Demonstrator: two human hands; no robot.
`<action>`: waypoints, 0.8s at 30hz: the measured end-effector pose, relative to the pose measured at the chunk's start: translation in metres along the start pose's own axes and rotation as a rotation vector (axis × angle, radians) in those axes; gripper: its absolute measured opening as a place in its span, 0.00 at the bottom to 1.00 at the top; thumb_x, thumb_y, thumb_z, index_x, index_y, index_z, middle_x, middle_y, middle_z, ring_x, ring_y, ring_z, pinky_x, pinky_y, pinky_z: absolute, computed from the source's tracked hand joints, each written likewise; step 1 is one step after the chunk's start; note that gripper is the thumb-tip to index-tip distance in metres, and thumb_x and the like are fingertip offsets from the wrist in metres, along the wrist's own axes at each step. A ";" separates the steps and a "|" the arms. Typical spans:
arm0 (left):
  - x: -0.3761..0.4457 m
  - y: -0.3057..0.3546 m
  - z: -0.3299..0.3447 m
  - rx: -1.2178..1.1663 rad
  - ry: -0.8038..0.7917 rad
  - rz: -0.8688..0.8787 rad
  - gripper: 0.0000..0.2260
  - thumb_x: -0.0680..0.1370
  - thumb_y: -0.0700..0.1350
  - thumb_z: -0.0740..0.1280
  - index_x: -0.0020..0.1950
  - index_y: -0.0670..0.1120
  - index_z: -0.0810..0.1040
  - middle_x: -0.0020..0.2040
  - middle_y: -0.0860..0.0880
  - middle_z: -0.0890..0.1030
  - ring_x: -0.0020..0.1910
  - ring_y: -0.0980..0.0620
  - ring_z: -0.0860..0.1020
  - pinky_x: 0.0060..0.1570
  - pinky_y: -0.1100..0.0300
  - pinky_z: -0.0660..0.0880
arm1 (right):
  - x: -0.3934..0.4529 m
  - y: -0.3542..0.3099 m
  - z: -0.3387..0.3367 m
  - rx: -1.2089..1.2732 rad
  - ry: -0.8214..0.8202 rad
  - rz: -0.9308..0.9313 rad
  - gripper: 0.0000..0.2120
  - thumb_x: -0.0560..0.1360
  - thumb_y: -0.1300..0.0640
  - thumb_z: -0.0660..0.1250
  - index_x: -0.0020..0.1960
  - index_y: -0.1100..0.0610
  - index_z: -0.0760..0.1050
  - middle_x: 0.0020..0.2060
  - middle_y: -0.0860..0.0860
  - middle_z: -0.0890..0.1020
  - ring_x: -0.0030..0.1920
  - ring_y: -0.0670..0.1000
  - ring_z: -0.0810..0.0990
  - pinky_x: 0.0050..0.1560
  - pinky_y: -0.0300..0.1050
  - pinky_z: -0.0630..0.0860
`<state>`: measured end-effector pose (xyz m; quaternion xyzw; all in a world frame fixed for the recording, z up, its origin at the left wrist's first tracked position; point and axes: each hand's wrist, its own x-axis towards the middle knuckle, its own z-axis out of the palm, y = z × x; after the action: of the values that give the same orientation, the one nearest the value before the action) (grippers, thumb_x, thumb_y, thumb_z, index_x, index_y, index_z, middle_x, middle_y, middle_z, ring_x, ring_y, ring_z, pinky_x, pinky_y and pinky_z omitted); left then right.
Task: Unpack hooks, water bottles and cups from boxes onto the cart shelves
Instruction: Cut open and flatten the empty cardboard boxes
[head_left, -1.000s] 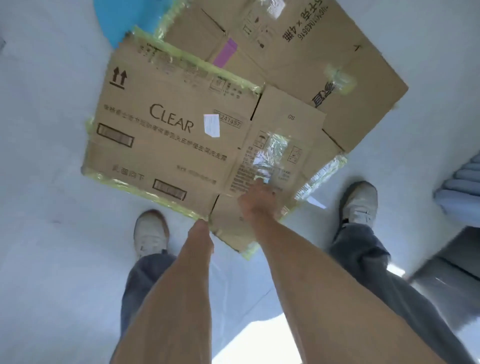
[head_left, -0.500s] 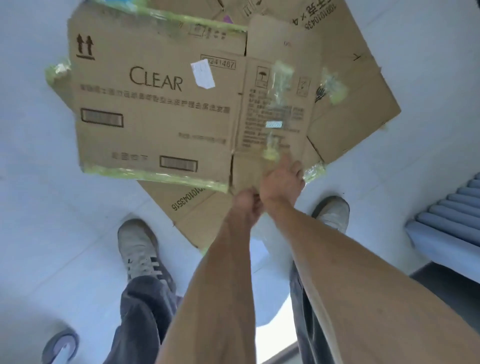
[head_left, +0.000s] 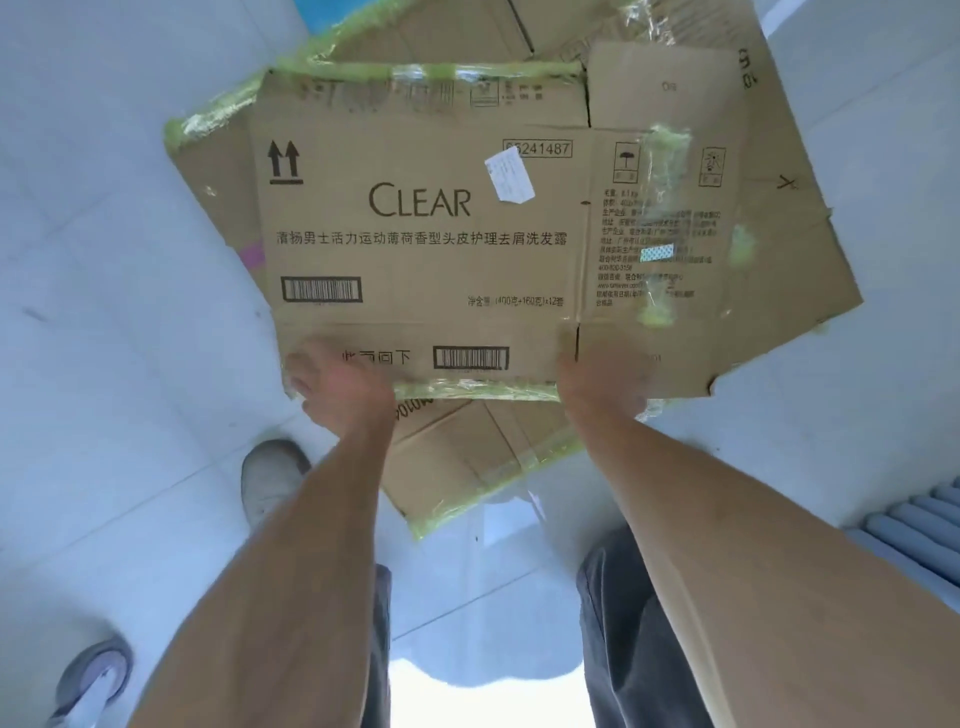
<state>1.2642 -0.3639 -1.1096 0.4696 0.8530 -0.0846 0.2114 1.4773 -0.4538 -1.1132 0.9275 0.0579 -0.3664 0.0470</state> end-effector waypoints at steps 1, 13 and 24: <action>0.022 0.001 -0.001 -0.032 0.005 -0.052 0.25 0.77 0.42 0.59 0.74 0.42 0.60 0.72 0.39 0.62 0.68 0.38 0.65 0.60 0.44 0.70 | 0.002 -0.002 0.004 -0.035 0.015 -0.036 0.42 0.75 0.38 0.66 0.78 0.56 0.50 0.73 0.67 0.57 0.71 0.65 0.61 0.68 0.59 0.63; -0.038 0.014 0.049 -0.010 -0.293 -0.231 0.49 0.71 0.74 0.61 0.74 0.35 0.56 0.69 0.34 0.70 0.68 0.37 0.69 0.67 0.47 0.67 | 0.019 -0.035 0.010 -0.332 0.090 -0.450 0.44 0.78 0.46 0.64 0.80 0.60 0.41 0.77 0.68 0.44 0.78 0.65 0.45 0.77 0.60 0.51; -0.070 0.010 0.062 -0.051 -0.062 -0.387 0.36 0.76 0.68 0.53 0.72 0.41 0.62 0.66 0.37 0.68 0.63 0.37 0.69 0.60 0.41 0.69 | 0.041 -0.048 -0.015 -0.336 0.298 -0.610 0.24 0.79 0.48 0.58 0.70 0.59 0.62 0.78 0.66 0.49 0.78 0.64 0.48 0.75 0.60 0.54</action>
<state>1.3228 -0.4337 -1.1334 0.2883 0.9224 -0.1164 0.2292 1.5101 -0.4015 -1.1327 0.8901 0.3969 -0.2098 0.0781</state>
